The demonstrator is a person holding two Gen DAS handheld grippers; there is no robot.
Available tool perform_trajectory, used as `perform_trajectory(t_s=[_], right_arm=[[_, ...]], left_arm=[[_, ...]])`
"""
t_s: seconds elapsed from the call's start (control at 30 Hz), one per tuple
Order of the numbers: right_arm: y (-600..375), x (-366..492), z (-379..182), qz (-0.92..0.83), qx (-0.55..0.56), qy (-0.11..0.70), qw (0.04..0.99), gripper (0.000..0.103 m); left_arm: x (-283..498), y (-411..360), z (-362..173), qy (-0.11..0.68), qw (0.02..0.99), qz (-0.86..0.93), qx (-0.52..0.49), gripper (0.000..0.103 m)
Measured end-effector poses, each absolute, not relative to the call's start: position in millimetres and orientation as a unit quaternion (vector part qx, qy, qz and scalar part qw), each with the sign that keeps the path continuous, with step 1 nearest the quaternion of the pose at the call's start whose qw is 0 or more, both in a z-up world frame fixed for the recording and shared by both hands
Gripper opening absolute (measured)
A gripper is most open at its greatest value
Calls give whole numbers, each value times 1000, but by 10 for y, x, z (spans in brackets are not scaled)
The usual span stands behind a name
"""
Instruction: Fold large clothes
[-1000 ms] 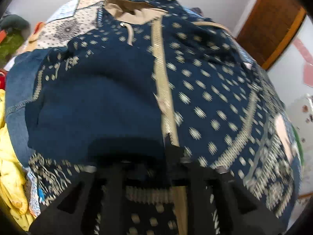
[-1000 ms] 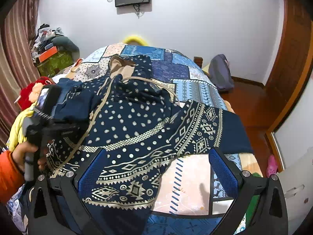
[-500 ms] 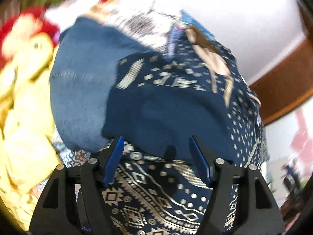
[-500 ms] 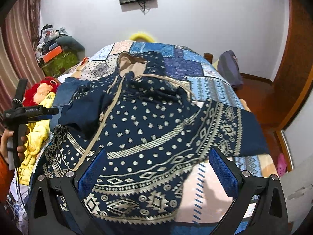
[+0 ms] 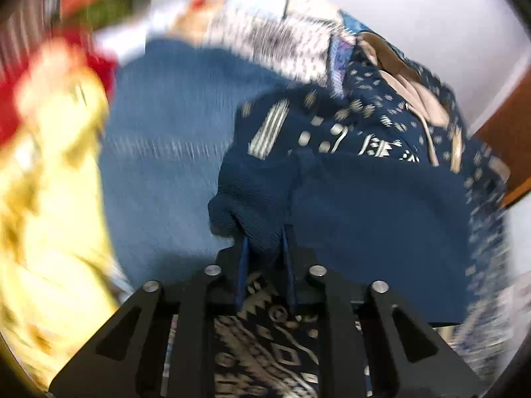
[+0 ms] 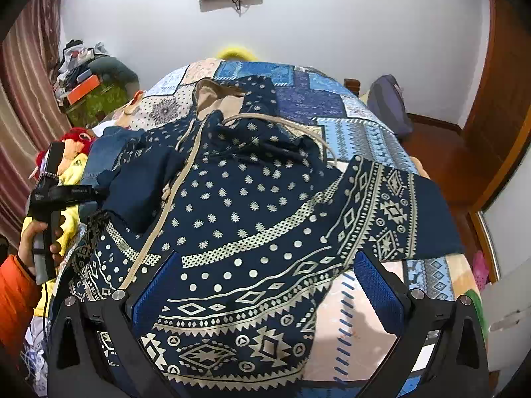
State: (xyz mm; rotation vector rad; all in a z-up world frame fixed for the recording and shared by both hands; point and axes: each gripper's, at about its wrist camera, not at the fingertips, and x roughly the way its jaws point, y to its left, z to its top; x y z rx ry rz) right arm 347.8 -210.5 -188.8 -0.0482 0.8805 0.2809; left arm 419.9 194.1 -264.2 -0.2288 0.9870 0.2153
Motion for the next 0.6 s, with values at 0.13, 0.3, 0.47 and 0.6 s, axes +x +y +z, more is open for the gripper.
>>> perform_trajectory(t_s=[0.13, 0.3, 0.47, 0.6], right_arm=[[-2196, 3438, -1769, 132, -31, 406, 904, 103], [-2369, 3370, -1619, 129, -23, 385, 914, 103], [-2632, 3333, -1546, 123, 8, 378, 918, 103], [-2861, 3326, -1570, 104, 15, 383, 918, 103]], left_arm=[[4161, 1442, -2120, 409, 905, 118, 24, 10], [4138, 849, -1386, 339, 937, 46, 68, 9], [4266, 66, -1085, 327, 940, -66, 67, 9], [4378, -450, -1279, 370, 917, -148, 34, 9]])
